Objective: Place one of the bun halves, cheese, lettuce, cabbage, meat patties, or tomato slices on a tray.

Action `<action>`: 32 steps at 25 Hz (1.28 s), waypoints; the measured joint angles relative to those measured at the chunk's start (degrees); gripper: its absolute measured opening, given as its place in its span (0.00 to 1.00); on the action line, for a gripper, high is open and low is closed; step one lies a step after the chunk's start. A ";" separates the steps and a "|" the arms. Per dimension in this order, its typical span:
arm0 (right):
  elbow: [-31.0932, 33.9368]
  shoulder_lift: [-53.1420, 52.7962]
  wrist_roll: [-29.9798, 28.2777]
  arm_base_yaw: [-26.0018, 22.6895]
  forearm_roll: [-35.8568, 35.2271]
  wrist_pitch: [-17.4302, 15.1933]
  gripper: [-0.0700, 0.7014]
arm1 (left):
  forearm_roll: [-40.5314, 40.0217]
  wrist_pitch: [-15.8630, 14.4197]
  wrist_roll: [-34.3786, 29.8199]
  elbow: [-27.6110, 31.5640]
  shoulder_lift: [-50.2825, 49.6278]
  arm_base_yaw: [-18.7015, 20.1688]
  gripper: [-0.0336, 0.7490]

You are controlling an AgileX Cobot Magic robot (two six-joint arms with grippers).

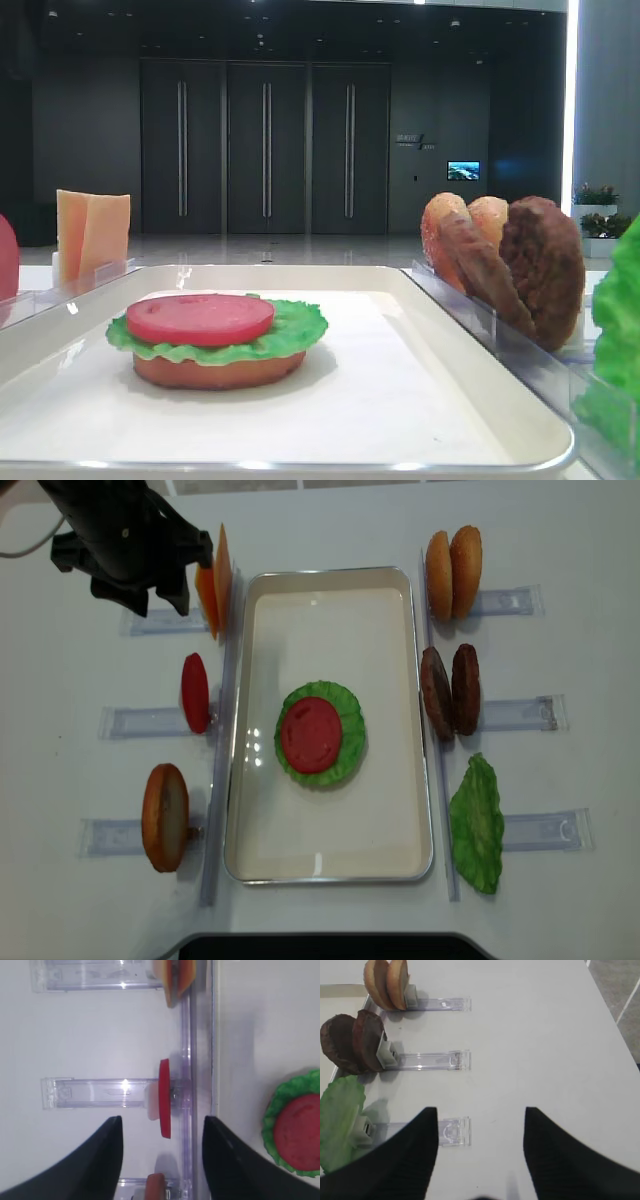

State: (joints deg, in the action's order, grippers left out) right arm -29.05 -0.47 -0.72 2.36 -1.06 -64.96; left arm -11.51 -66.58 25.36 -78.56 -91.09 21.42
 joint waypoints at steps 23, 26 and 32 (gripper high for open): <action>0.00 0.00 0.00 0.00 0.00 0.00 0.57 | 0.07 2.20 -15.12 38.14 33.39 -22.89 0.54; 0.00 0.00 0.00 0.00 0.00 0.00 0.57 | 1.02 2.44 -15.69 45.79 42.52 -22.89 0.54; 0.00 0.00 0.00 0.00 0.00 0.00 0.57 | 7.06 3.66 -20.58 51.22 61.40 -22.89 0.54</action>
State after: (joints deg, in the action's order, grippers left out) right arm -29.05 -0.47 -0.72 2.36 -1.06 -64.96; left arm -4.45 -62.92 4.78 -27.34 -29.68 -1.47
